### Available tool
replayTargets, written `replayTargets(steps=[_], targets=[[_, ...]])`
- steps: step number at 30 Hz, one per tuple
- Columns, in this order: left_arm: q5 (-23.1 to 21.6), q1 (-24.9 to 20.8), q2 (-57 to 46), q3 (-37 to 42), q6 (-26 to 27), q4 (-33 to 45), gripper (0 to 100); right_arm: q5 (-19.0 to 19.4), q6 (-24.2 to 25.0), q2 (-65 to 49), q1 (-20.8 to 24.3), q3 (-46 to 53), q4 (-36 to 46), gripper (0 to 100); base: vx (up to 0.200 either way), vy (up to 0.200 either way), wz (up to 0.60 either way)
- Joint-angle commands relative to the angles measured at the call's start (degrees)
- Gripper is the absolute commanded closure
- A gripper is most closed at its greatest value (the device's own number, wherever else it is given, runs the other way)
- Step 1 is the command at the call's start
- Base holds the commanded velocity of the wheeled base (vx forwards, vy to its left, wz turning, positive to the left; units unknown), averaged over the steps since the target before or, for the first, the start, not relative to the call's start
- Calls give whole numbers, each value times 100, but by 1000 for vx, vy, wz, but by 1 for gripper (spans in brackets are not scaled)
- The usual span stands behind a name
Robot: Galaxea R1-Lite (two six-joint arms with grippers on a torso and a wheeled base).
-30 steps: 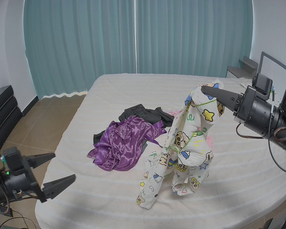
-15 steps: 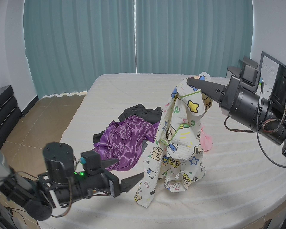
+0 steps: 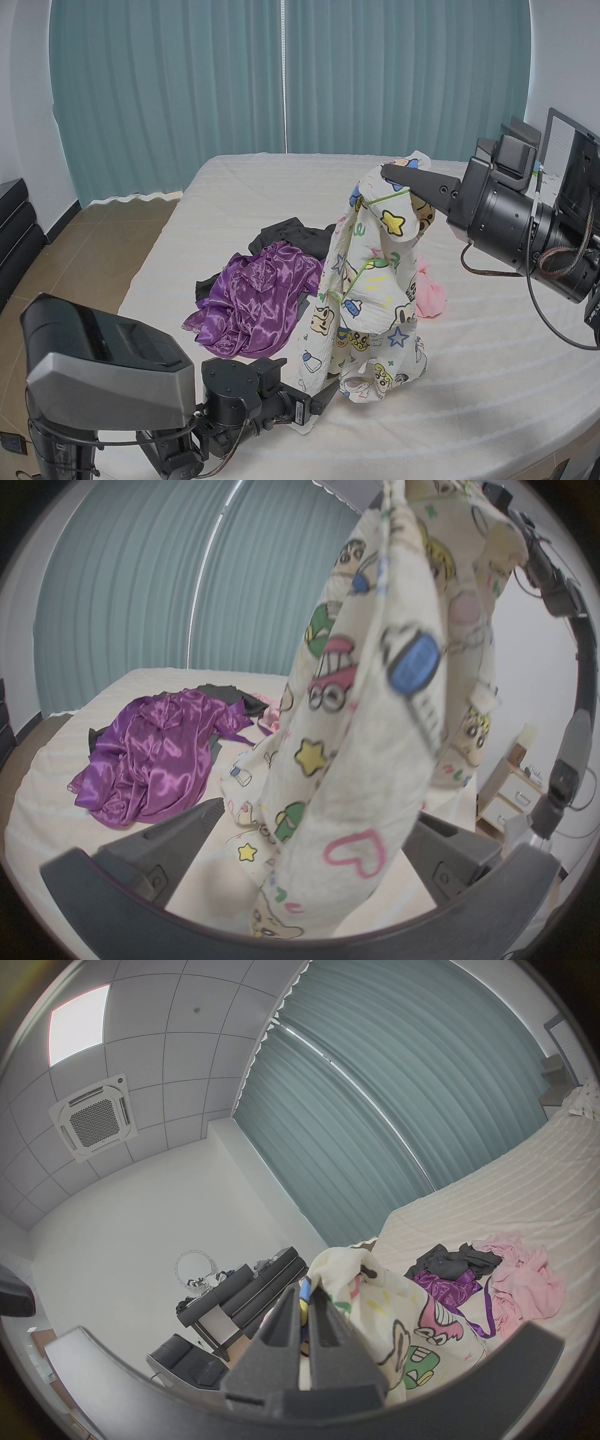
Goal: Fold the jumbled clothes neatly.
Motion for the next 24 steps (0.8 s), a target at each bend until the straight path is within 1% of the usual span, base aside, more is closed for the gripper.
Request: replayTargets(steps=[1,7,12,16,17,23,24], targets=[[100,164,318,-115,34,-107,0,4,-2,9,1,14,-9,100,0,0,0],[196,252,572,-388,-10,-107,0,4,7,-9,1,31,-27,100,0,0,0],[179,235,704,-300,-19,-107,0,4,7,0,-8,49,-27,100,0,0,0],[161,235,696,-115,-81,-107,0,-5,7,-27,-105,49,-27,100,0,0,0],[153,235,687,-45,-107,-107,100,4,7,-35,-140,58,-27,100,0,0,0],[161,252,572,456,-336,-107,100,4,7,-141,-491,321,-27,100,0,0,0],[161,252,572,456,-336,-107,100,4,7,-141,-491,321,-27,100,0,0,0]])
